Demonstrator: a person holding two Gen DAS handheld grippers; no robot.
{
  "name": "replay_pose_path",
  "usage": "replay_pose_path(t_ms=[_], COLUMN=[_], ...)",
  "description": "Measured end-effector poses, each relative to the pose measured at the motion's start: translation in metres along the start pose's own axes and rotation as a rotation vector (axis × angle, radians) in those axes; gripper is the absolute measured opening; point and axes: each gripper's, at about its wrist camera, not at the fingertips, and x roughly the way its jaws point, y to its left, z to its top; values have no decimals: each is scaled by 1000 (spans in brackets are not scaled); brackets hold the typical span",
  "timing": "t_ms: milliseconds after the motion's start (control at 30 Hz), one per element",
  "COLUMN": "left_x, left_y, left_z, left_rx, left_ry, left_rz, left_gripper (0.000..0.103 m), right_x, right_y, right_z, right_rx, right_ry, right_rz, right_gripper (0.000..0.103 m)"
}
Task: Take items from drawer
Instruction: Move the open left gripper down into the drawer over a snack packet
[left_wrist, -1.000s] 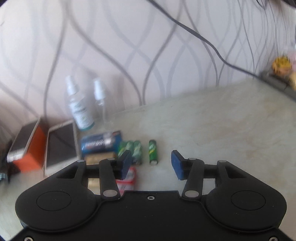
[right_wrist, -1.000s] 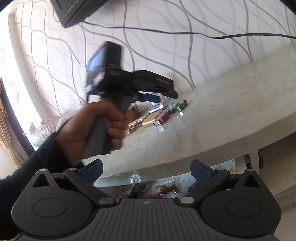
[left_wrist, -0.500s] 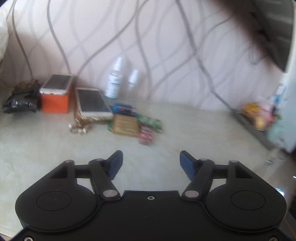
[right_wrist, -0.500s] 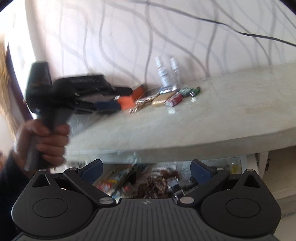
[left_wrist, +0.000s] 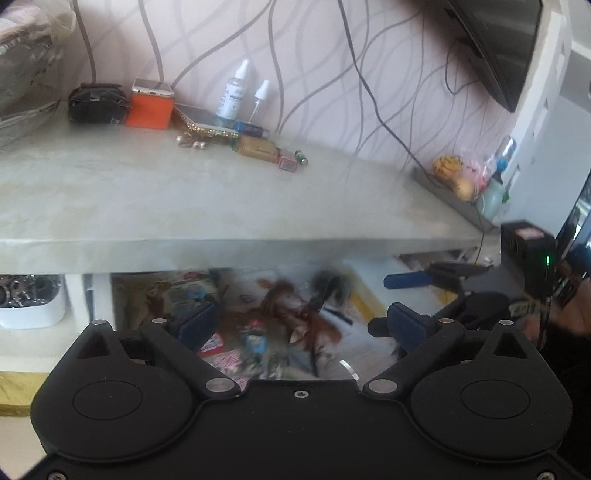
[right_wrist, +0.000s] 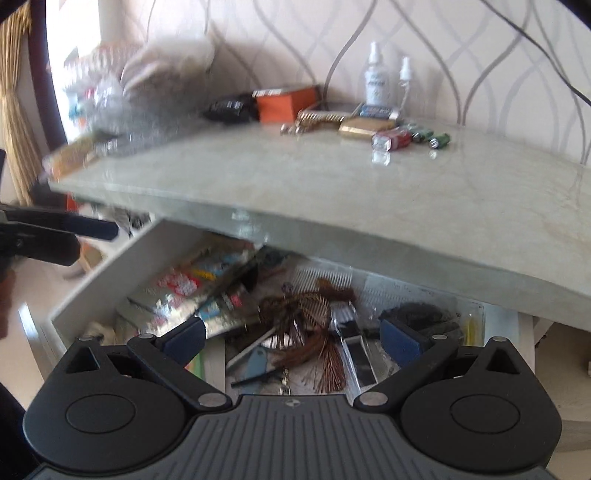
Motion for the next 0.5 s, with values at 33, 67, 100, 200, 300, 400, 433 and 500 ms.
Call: replay_pose_path(t_ms=[33,67,100,200,300,400,433,500], left_x=[2,5,8,20,25,27,28,30], left_y=[-1,-2,-4,-10,-11,-7,-4,7], left_z=[-3,-5,-8,-17,-22,-21,-20,-17], left_rx=[11,28,50,139,170,133,108,24], left_ry=[20,51,78,135,155,160,170,188], left_rz=[17,50,84,180,171,151,153,147], left_gripper=[101,101,101,101,101,101,101,101], right_x=[2,4,6,8,12,14,14,15], right_y=[3,5,7,10,9,10,9,8], right_z=[0,0,-1,-1,0,1,1,2], right_rx=[-17,-33,-40,-49,-44,-43,-43,-40], right_ry=[14,29,35,45,60,70,73,79], right_rz=[-2,-5,-4,0,0,0,9,48], right_gripper=[103,103,103,103,103,103,103,103])
